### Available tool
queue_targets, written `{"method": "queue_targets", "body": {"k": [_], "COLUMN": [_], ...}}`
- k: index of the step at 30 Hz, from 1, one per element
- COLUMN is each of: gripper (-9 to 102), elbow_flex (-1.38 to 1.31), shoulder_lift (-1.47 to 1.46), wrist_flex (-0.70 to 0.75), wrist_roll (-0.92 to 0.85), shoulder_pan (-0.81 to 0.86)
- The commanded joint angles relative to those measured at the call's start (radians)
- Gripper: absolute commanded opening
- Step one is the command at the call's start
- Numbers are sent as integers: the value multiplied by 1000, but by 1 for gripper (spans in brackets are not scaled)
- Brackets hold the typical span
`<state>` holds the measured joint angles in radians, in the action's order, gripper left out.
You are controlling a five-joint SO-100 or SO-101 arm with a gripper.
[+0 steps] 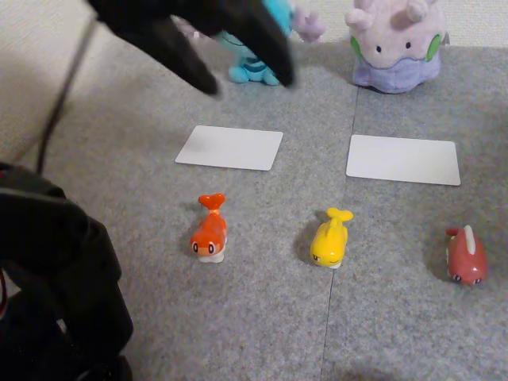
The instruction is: Wooper wants to eat egg sudhi, and Goomy wants to eat shrimp sushi
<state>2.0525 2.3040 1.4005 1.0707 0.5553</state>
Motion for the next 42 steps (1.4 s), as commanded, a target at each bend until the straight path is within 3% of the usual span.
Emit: {"method": "queue_targets", "body": {"k": [1, 11, 27, 34, 42], "gripper": [25, 25, 22, 7, 5], "elbow_flex": [-48, -48, -46, -51, -61], "shoulder_lift": [-184, -588, -821, -838, -831], "wrist_flex": [-58, -255, -403, -414, -360], "wrist_roll": [-69, -121, -190, -175, -130], "shoulder_pan": [86, 160, 270, 262, 247]}}
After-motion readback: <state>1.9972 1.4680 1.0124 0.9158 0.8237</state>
